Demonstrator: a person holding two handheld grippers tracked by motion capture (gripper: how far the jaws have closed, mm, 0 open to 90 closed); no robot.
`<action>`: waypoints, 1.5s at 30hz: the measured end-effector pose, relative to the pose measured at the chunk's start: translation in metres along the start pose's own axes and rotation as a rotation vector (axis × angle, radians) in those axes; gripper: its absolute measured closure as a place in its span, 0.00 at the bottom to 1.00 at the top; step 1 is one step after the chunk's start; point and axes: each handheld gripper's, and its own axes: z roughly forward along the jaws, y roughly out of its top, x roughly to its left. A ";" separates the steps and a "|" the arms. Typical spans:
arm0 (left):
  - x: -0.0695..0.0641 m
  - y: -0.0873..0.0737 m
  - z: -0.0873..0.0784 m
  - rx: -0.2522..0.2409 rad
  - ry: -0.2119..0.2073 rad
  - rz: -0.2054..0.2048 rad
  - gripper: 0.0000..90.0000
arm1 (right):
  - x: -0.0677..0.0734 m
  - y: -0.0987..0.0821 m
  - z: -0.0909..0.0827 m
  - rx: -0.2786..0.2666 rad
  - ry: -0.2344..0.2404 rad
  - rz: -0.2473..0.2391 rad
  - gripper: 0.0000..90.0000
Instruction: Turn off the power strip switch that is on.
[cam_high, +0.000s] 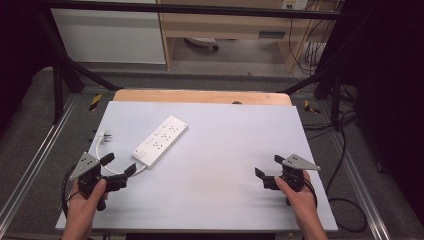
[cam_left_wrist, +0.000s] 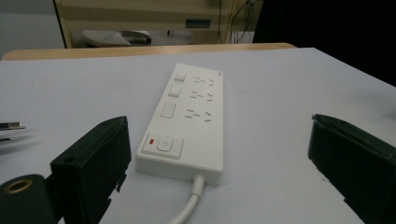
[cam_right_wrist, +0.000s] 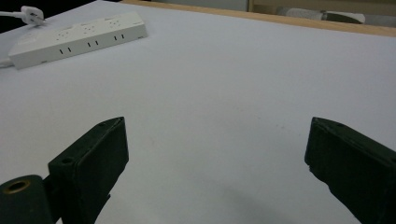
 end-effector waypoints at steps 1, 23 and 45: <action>0.000 0.000 0.000 0.000 -0.003 0.000 0.06 | 0.000 0.000 0.000 0.001 -0.001 -0.001 0.07; -0.003 0.002 -0.001 -0.011 -0.008 -0.003 0.07 | 0.006 0.004 -0.006 -0.025 -0.022 -0.012 0.06; -0.014 0.034 0.010 -0.013 -0.017 0.026 0.07 | 0.011 0.006 -0.006 -0.021 -0.037 -0.009 0.06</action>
